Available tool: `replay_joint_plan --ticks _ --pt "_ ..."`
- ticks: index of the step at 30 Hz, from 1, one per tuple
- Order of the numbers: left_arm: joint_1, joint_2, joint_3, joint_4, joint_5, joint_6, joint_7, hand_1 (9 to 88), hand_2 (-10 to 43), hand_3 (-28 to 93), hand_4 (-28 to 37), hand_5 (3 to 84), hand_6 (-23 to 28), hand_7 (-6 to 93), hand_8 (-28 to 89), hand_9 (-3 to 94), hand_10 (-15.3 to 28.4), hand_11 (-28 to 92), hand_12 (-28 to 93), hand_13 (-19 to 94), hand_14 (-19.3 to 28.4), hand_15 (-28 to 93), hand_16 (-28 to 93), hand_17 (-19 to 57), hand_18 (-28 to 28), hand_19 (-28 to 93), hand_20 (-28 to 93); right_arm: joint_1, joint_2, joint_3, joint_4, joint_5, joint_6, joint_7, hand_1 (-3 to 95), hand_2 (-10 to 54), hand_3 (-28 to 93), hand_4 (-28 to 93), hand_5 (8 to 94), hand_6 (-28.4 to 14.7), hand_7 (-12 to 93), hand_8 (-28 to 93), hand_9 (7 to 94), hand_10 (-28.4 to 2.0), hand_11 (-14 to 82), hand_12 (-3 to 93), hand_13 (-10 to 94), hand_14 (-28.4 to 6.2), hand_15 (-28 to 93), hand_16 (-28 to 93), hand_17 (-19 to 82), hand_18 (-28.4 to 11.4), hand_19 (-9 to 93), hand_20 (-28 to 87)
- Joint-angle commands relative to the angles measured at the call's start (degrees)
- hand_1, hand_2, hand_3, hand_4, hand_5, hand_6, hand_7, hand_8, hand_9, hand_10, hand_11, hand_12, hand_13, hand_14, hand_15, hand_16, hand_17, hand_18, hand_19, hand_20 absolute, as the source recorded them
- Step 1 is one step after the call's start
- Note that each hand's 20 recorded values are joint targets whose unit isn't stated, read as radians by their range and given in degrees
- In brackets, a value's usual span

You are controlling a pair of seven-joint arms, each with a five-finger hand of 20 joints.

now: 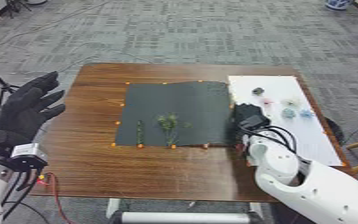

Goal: Arrange flowers

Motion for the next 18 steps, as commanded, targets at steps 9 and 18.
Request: replay_joint_plan --ticks 9,18 --pt "0.3 -0.31 0.23 -0.18 -0.03 0.0 0.04 25.6 -5.3 70 -25.1 21.1 1.4 20.9 -9 13.8 8.3 12 23 5 11.7 36 -2 -14.4 19.9 39 11 -1.6 3.9 1.4 -4.8 -2.1 12.2 2.2 39.7 -9.5 86 -16 76.7 0.1 57 20 88.7 -5.5 65.6 50.6 87 -3.8 89 39 48 -21.5 93 51" --pt "-0.5 0.06 0.77 0.19 -0.05 -0.28 -0.46 25.6 -5.4 70 -25.1 21.1 1.4 21.1 -9 13.8 8.4 12 22 5 11.8 36 -2 -14.4 20.0 39 11 -0.4 1.9 -0.1 -9.0 2.8 17.9 -3.6 39.6 -9.5 86 -15 76.8 0.0 57 20 88.9 -5.4 65.6 50.7 87 -3.7 89 39 49 -21.4 93 51"
